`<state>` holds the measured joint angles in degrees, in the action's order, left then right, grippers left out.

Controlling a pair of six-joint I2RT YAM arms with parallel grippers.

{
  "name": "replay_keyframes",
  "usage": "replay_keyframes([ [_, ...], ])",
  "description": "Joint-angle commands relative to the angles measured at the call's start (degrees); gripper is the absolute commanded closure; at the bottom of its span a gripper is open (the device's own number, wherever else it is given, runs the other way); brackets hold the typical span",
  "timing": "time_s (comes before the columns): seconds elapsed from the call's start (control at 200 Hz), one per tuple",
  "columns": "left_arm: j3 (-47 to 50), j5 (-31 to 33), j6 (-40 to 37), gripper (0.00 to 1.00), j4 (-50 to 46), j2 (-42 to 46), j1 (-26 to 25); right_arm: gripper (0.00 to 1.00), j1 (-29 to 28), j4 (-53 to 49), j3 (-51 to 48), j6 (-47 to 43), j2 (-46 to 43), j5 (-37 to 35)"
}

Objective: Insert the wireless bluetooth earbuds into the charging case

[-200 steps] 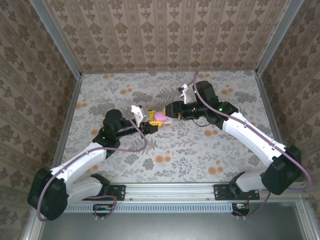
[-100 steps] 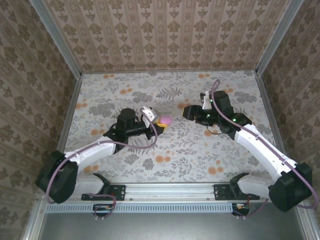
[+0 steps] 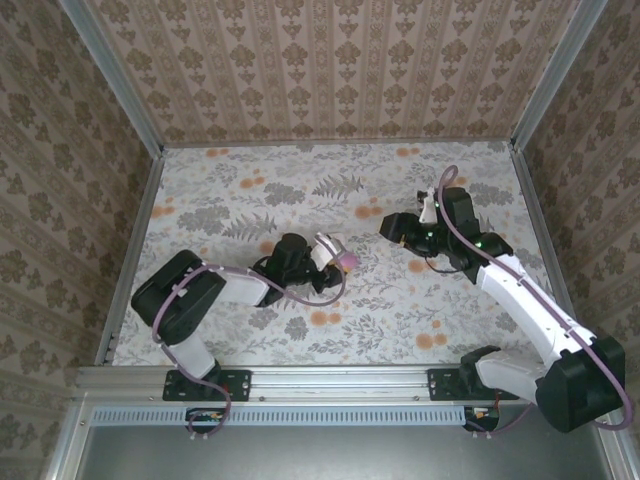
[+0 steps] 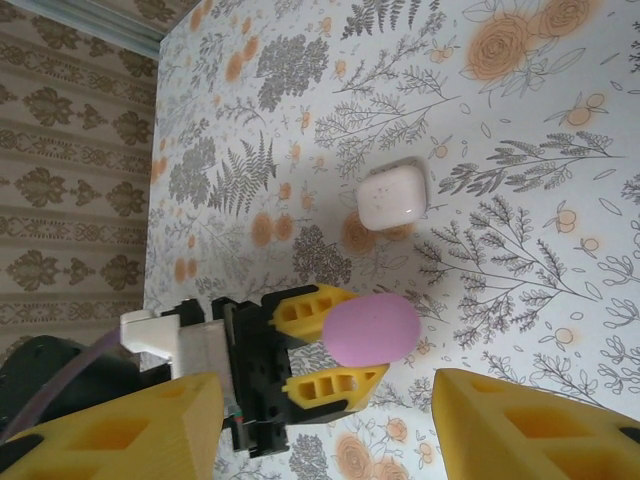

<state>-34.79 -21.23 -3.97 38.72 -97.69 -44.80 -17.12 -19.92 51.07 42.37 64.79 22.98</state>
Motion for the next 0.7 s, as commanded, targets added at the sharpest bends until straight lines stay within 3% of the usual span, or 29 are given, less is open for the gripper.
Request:
replay_keyframes([
  [0.0, -1.56, 3.78, -2.48, 0.66, 4.00, -1.81, -1.31, 0.41, 1.26, -1.29, -1.79, -0.29, -1.80, 1.96],
  [0.295, -1.95, 7.57, -5.36, 0.65, 1.33, -4.74, -1.51, 0.41, 2.77, -1.05, -2.68, 0.60, -3.01, 2.16],
  [0.695, -2.45, 7.22, -8.88, 0.59, -5.92, -4.64, -1.35, 0.40, 3.13, -0.17, -3.20, 1.36, -2.50, 1.73],
])
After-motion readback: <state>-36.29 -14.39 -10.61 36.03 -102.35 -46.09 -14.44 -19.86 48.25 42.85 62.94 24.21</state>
